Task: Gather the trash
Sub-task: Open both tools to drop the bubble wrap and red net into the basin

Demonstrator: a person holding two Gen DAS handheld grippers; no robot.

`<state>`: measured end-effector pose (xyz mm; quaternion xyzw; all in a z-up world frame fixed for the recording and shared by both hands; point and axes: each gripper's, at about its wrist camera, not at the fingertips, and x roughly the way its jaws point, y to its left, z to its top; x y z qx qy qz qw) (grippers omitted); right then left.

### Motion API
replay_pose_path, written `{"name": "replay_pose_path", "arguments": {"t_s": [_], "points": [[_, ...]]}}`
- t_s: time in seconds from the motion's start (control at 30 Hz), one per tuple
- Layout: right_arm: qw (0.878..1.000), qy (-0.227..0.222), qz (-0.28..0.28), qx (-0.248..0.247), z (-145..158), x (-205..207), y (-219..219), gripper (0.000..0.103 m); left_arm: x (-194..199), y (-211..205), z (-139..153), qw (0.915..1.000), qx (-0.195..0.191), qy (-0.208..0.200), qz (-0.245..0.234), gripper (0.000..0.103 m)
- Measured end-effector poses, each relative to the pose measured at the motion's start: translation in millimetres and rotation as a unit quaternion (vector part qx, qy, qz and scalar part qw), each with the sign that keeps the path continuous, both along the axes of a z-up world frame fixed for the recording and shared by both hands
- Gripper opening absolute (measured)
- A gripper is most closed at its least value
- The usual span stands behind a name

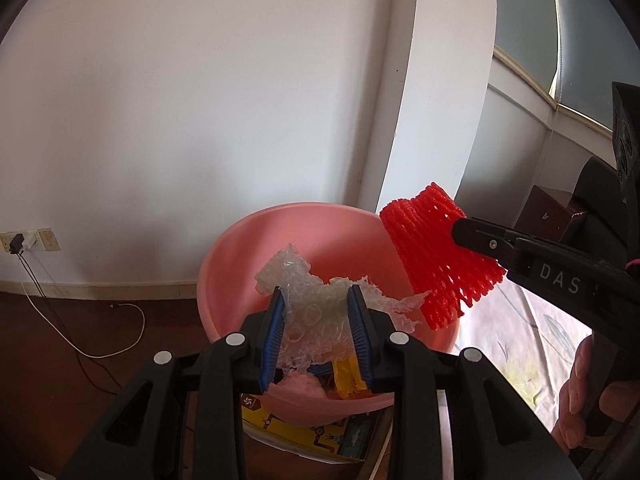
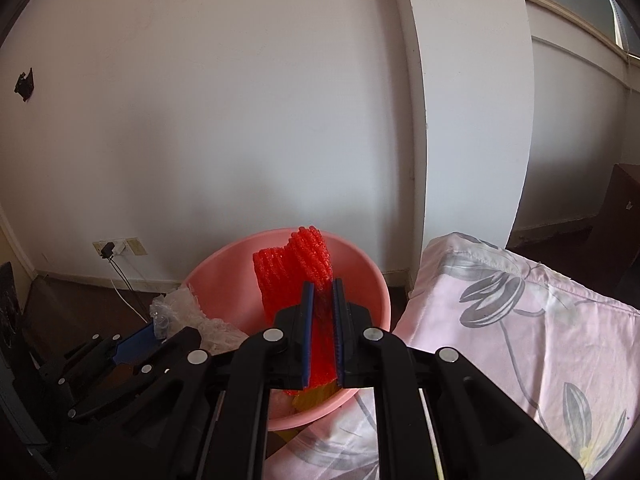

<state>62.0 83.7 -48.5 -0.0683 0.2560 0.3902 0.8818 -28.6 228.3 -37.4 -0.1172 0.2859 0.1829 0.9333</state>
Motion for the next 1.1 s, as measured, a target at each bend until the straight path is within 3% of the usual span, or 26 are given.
{"name": "replay_pose_path", "arguments": {"t_s": [0.3,0.63,0.9,1.0,1.1], "points": [[1.000,0.017,0.008,-0.015,-15,11,18,0.009,21,4,-11,0.9996,-0.022,0.019,0.002,0.031],[0.999,0.031,0.014,-0.028,-20,13,23,0.010,28,-1,-7,0.9994,-0.019,0.028,0.007,0.032],[0.998,0.055,0.009,-0.032,-25,19,24,0.012,25,-1,-5,0.9994,-0.022,0.024,0.012,0.042],[0.998,0.057,0.008,-0.029,-25,18,22,0.014,25,-3,-3,0.9995,-0.021,0.021,0.012,0.045],[0.998,0.059,0.010,-0.026,-24,17,20,0.025,24,-5,-3,0.9995,-0.021,0.020,0.013,0.048]]}}
